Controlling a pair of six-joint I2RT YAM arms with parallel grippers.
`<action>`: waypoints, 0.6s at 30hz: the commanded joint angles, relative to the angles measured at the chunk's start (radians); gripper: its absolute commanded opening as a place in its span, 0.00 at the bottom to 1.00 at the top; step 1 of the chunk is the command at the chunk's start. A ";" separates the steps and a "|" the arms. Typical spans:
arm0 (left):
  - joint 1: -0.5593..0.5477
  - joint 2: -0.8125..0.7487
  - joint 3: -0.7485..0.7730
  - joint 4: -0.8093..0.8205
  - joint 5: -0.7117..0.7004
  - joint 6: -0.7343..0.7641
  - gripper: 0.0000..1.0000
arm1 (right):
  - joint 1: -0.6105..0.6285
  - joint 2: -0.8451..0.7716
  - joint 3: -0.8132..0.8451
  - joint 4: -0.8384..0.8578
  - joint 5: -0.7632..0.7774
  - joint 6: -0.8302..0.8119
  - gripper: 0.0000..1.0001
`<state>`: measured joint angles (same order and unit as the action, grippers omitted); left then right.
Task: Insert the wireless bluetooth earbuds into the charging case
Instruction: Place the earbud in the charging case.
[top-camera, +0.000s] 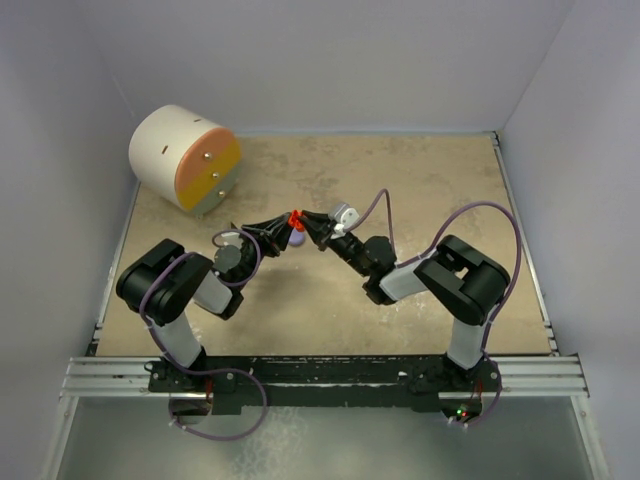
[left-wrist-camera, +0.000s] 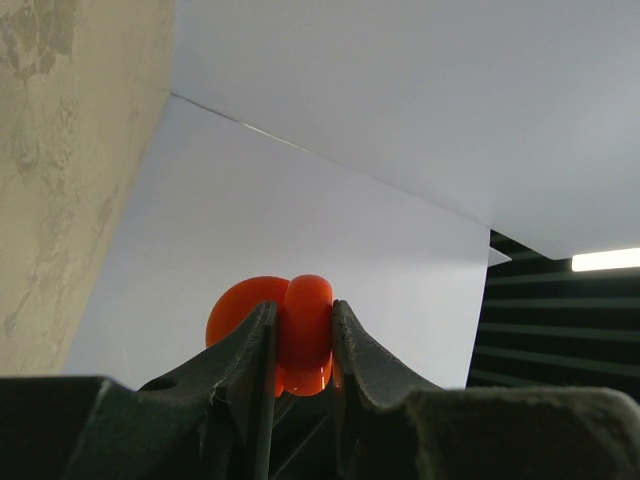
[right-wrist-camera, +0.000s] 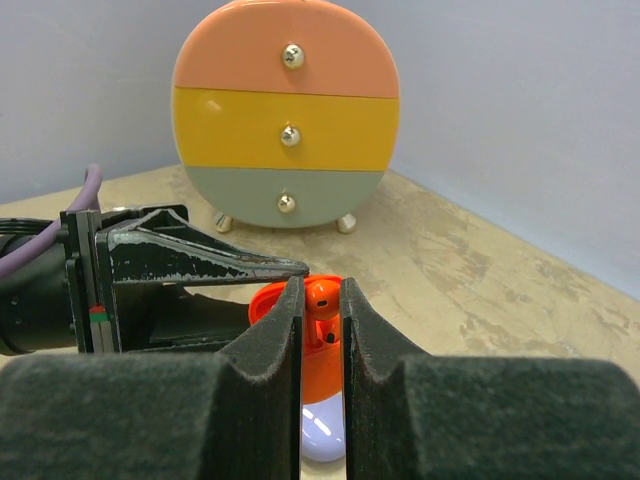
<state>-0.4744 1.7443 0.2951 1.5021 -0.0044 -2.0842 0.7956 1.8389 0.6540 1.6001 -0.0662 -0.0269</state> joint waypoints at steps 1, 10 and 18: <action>-0.004 -0.041 0.003 0.219 -0.017 -0.068 0.00 | -0.010 -0.032 -0.014 0.340 0.023 -0.015 0.00; -0.004 -0.045 0.020 0.219 -0.022 -0.070 0.00 | -0.010 -0.041 -0.020 0.324 0.028 0.001 0.00; -0.004 -0.039 0.034 0.218 -0.028 -0.067 0.00 | -0.010 -0.056 -0.016 0.285 0.022 0.021 0.04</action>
<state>-0.4744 1.7386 0.2993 1.5036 -0.0086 -2.0846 0.7918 1.8236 0.6456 1.6058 -0.0628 -0.0135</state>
